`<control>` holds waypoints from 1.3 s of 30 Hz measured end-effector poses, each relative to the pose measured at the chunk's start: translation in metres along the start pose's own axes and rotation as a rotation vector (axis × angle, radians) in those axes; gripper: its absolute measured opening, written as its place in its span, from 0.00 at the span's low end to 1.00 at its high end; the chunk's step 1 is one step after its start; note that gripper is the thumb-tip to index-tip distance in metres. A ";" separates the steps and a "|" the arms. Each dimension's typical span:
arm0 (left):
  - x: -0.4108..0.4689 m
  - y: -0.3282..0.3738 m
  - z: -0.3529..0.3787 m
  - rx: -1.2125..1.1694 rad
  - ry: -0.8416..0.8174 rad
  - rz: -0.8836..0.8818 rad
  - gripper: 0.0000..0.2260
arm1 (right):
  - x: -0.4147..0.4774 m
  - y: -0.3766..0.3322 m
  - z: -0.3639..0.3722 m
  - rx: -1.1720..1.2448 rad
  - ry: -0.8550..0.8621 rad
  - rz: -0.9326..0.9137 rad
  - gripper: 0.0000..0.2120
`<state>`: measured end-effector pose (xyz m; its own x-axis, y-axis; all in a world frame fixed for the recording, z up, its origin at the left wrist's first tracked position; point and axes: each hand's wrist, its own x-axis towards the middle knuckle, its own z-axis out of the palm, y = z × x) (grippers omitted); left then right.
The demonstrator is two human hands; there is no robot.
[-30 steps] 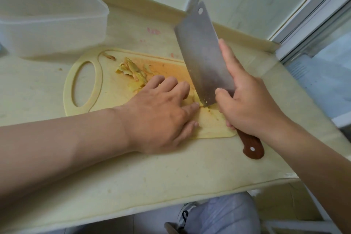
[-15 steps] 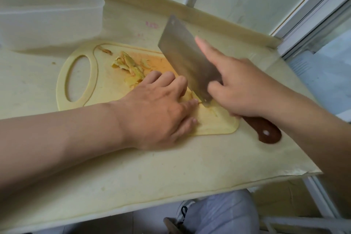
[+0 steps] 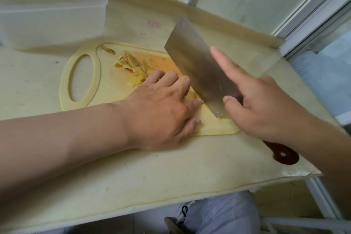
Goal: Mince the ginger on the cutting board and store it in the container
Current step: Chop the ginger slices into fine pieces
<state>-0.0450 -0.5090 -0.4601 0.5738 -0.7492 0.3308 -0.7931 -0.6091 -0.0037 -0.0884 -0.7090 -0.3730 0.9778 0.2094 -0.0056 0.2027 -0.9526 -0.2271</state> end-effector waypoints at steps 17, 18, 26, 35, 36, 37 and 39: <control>0.000 -0.001 -0.002 -0.006 0.007 -0.011 0.29 | -0.001 -0.001 -0.001 0.044 -0.009 0.021 0.43; 0.000 0.000 -0.002 -0.005 0.007 -0.008 0.29 | 0.002 -0.001 -0.002 0.026 -0.033 0.019 0.43; 0.000 -0.001 -0.001 0.006 0.004 -0.006 0.28 | 0.043 -0.015 -0.004 -0.001 -0.072 0.002 0.43; -0.001 -0.001 -0.003 0.005 -0.022 -0.018 0.30 | 0.000 0.001 0.010 0.154 0.110 0.060 0.43; -0.001 0.000 -0.003 0.006 -0.019 -0.017 0.29 | -0.002 0.002 0.009 0.163 0.099 0.064 0.43; -0.001 0.000 -0.003 0.006 -0.019 -0.014 0.29 | -0.002 0.002 0.008 0.163 0.086 0.064 0.43; -0.001 -0.001 -0.003 0.007 -0.023 -0.010 0.29 | -0.002 0.003 0.006 0.144 0.060 0.051 0.43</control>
<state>-0.0455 -0.5074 -0.4579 0.5865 -0.7485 0.3095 -0.7856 -0.6186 -0.0074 -0.0900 -0.7105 -0.3793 0.9889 0.1441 0.0362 0.1473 -0.9193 -0.3649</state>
